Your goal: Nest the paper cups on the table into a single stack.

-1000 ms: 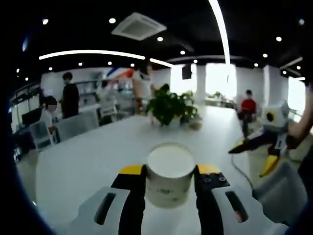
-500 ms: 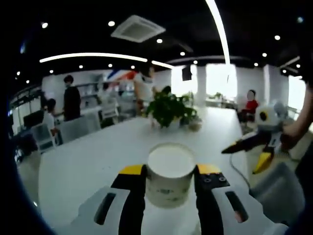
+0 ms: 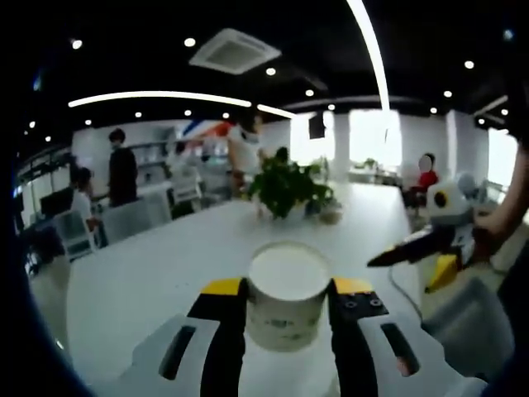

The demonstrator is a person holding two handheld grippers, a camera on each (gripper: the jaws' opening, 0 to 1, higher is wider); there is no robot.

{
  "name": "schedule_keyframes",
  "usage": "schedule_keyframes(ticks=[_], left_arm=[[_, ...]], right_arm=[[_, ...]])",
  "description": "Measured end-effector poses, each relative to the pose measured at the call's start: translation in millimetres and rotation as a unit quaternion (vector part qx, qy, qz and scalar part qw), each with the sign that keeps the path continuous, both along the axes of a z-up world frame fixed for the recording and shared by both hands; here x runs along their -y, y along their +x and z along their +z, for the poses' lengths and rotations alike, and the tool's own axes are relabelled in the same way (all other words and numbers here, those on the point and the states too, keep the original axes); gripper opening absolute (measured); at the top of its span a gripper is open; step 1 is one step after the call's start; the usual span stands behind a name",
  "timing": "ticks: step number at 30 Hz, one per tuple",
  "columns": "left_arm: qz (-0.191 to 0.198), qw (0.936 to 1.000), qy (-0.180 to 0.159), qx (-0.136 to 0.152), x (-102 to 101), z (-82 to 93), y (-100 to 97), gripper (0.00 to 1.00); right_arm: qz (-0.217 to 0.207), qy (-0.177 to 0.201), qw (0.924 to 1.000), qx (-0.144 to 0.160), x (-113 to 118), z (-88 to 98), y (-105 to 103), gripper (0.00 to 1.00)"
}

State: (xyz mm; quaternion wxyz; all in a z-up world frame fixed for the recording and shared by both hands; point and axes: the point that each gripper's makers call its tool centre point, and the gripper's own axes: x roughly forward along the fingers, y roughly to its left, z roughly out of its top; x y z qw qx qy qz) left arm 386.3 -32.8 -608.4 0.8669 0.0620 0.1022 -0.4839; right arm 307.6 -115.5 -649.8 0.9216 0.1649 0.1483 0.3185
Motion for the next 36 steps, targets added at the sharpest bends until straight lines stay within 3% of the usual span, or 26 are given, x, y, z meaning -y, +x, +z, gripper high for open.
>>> schedule_keyframes(ticks=[11, 20, 36], left_arm=[[-0.003, 1.0, -0.006, -0.003, 2.9, 6.6, -4.1, 0.37], [-0.002, 0.9999, -0.01, -0.007, 0.6, 8.6, -7.2, 0.37], [-0.009, 0.9997, -0.016, -0.015, 5.6, 7.7, -11.1, 0.37]], right_arm=[[-0.021, 0.093, 0.995, -0.027, -3.6, 3.1, 21.5, 0.64], [-0.001, 0.092, 0.9953, -0.028, -20.9, -2.4, 30.4, 0.59], [0.052, 0.059, 0.9968, -0.017, -50.4, -10.5, 37.5, 0.53]])
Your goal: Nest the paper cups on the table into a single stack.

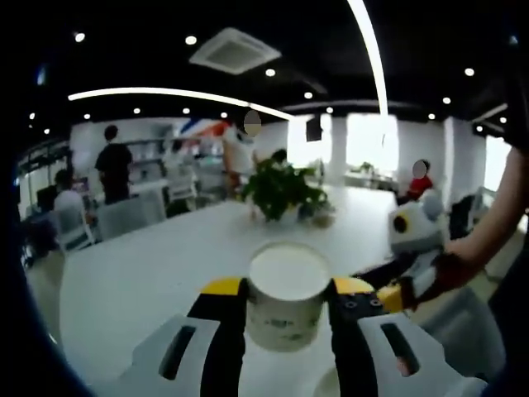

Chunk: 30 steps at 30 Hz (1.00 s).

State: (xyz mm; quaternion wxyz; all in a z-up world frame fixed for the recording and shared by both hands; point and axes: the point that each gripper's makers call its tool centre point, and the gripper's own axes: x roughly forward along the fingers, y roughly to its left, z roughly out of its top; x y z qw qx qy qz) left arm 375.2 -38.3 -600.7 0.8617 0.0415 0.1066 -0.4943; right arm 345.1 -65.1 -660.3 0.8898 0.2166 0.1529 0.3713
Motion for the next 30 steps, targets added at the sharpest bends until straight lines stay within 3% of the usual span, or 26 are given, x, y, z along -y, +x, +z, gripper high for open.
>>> schedule_keyframes(ticks=[7, 17, 25, 30], left_arm=[[-0.004, 1.0, -0.002, -0.001, 3.0, 0.1, -0.6, 0.37], [-0.01, 0.9999, 0.0, -0.003, 6.0, -2.5, -2.5, 0.37], [-0.018, 0.9997, 0.01, -0.01, 5.6, -11.5, -4.3, 0.37], [-0.022, 0.9994, 0.015, -0.021, 4.5, -17.2, -5.6, 0.37]], right_arm=[[0.023, -0.022, 0.9994, 0.013, -12.2, 0.2, 1.7, 0.48], [0.035, -0.007, 0.9989, 0.03, -18.3, 9.1, 4.2, 0.43], [0.034, -0.013, 0.9988, 0.033, -14.0, 5.2, 4.1, 0.42], [0.047, -0.044, 0.9971, 0.041, -12.9, 1.2, 1.1, 0.41]])
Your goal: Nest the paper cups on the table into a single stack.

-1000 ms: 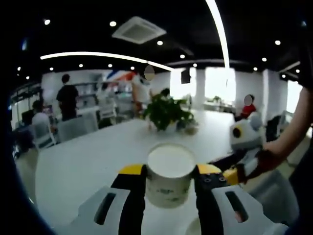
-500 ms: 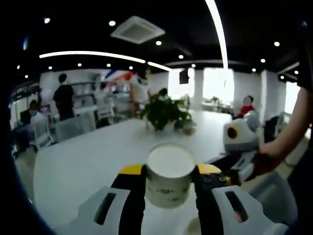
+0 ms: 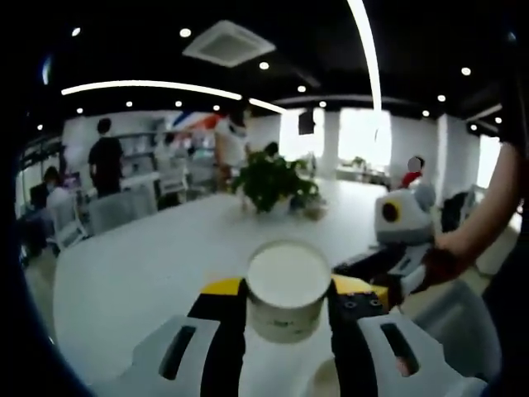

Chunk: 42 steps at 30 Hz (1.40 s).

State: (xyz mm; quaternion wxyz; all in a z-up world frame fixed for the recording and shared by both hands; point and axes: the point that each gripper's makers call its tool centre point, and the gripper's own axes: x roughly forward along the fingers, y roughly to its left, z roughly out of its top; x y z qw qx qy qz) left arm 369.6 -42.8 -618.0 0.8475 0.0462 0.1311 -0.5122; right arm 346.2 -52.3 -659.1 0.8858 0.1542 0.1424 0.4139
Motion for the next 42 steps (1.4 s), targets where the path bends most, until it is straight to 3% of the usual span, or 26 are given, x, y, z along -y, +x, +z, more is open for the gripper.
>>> schedule_keyframes(ticks=[18, 42], left_arm=[[-0.021, 0.9995, 0.005, -0.025, -7.7, -7.9, -8.0, 0.37], [-0.034, 0.9986, -0.001, -0.04, -14.1, -12.0, -13.6, 0.37]], right_arm=[[0.027, -0.026, 0.9989, 0.03, 9.8, 12.4, -6.8, 0.36], [0.046, -0.015, 0.998, 0.041, 14.3, 28.3, -7.7, 0.25]])
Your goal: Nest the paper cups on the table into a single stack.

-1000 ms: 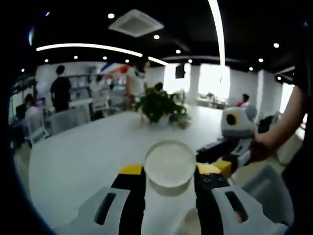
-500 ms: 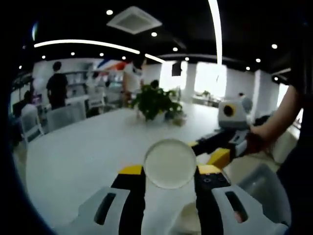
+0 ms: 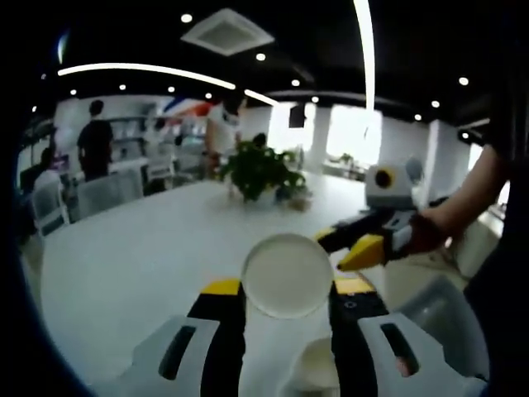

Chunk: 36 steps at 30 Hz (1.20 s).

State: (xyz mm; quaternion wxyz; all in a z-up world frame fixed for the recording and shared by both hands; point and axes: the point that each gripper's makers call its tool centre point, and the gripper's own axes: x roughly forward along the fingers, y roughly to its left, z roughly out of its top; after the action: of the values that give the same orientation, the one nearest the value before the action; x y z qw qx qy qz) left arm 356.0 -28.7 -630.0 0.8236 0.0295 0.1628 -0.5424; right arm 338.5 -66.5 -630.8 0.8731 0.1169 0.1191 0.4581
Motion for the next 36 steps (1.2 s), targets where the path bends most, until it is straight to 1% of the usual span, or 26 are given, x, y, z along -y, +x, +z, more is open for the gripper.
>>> schedule_keyframes(ticks=[4, 6, 8, 12, 23, 25, 32, 36], left_arm=[[-0.001, 1.0, 0.0, -0.002, -0.4, -2.0, -1.2, 0.37], [-0.003, 1.0, 0.0, -0.003, -0.2, -2.7, -2.8, 0.37], [-0.001, 1.0, -0.005, -0.004, -0.5, -2.9, -4.4, 0.37], [-0.002, 1.0, -0.002, -0.006, -1.3, -7.5, -6.6, 0.37], [-0.002, 0.9999, 0.0, -0.011, -4.1, -13.6, -9.4, 0.37], [0.0, 0.9999, -0.001, -0.012, -4.8, -15.2, -9.8, 0.37], [0.004, 0.9998, -0.003, -0.017, -7.3, -18.5, -11.8, 0.37], [0.009, 0.9997, -0.006, -0.021, -10.0, -20.6, -11.6, 0.35]], right_arm=[[0.004, 0.002, 1.0, -0.001, 3.0, 2.3, 0.5, 0.2], [0.005, 0.002, 1.0, -0.005, 5.5, 2.6, 1.5, 0.16], [0.007, 0.012, 0.9999, -0.009, 6.2, 6.7, 1.6, 0.13], [0.015, 0.008, 0.9998, -0.005, 4.8, 10.0, 0.2, 0.12], [0.032, 0.023, 0.9991, -0.017, 1.8, 19.1, -0.9, 0.08], [0.037, 0.03, 0.9987, -0.02, -0.2, 22.7, -1.6, 0.07], [0.055, 0.03, 0.9977, -0.024, -5.1, 27.5, -5.7, 0.05], [0.07, 0.031, 0.9968, -0.021, -10.3, 32.8, -10.5, 0.03]])
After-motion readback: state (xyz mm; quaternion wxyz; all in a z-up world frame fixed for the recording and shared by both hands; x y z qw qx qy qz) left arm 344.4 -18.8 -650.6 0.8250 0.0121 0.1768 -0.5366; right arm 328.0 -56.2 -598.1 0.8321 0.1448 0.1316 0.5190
